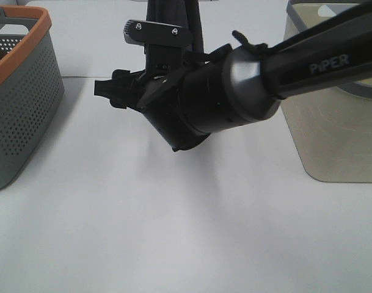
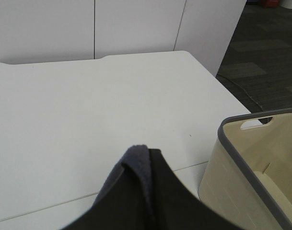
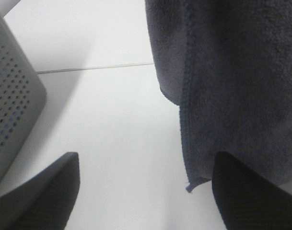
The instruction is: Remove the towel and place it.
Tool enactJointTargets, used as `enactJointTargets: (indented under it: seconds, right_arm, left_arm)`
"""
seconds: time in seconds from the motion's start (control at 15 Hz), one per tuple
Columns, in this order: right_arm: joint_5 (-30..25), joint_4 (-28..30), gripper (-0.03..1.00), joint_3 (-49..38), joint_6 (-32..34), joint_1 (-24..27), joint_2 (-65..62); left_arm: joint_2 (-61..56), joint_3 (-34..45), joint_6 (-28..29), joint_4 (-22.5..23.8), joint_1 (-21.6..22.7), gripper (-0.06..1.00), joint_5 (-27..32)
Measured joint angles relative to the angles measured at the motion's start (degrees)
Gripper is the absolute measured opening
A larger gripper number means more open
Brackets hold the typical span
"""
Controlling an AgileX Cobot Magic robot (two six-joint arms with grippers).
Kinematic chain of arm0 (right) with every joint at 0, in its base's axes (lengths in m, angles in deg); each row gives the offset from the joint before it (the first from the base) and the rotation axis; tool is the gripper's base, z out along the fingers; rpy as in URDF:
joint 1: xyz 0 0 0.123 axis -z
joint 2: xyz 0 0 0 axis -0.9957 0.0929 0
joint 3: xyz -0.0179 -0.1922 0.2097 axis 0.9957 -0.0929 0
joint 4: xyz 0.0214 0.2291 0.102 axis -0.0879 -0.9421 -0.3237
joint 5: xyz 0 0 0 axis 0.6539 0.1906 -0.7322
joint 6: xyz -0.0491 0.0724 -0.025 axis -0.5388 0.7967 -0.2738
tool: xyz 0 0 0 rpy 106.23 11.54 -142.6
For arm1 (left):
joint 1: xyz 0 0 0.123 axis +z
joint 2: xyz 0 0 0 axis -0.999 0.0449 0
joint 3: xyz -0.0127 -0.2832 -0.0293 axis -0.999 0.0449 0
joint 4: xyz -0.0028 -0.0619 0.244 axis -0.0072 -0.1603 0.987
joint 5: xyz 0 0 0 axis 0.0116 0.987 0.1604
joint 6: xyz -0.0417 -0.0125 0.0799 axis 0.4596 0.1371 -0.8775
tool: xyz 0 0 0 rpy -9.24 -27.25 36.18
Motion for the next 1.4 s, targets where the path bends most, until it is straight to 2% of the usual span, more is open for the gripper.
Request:
enactJointTargets:
  seconds: [0.07, 0.13, 0.27, 0.53, 0.93, 1.07, 1.13, 1.2, 1.27, 1.4]
  right_arm:
    - [3.1, -0.6, 0.76, 1.1, -0.1, 0.0, 1.4]
    - [9.2, -3.2, 0.76, 1.8, -1.7, 0.0, 3.2]
    - [12.0, -7.4, 0.76, 1.8, -2.3, 0.1, 4.1]
    - [10.5, -8.6, 0.76, 2.3, -1.1, 0.1, 5.3]
    - [8.8, -8.3, 0.76, 8.1, -1.4, 0.1, 6.6]
    - [10.1, -8.5, 0.76, 9.4, -5.2, 0.1, 9.6]
    - [13.8, -10.5, 0.76, 9.5, -8.3, 0.1, 10.5]
    - [13.8, -10.5, 0.76, 9.5, -8.3, 0.1, 10.5]
    - [18.0, -14.4, 0.76, 9.5, -8.5, 1.0, 10.5]
    - [19.9, -17.1, 0.74, 9.7, -7.6, 2.4, 10.5]
  left_arm:
    - [0.0, 0.0, 0.0, 0.0, 0.0, 0.0, -0.3]
    - [0.0, 0.0, 0.0, 0.3, 0.0, 0.0, -0.3]
    - [0.0, 0.0, 0.0, 0.4, 0.0, 0.0, -0.4]
    - [0.0, 0.0, 0.0, 0.2, 0.0, 0.0, -0.7]
    - [0.3, 0.0, 0.0, 0.3, -0.6, 0.0, -0.7]
    - [0.4, 0.0, 0.0, 1.3, -2.0, 0.0, -0.7]
    - [0.4, 0.0, 0.0, 2.8, -2.6, 0.0, -0.7]
    - [0.4, 0.0, 0.0, 2.8, -2.6, 0.0, -0.7]
    - [0.4, 0.0, 0.0, 2.9, -2.8, 0.0, -0.3]
    - [0.4, 0.0, 0.0, 2.9, -2.8, 0.0, -0.3]
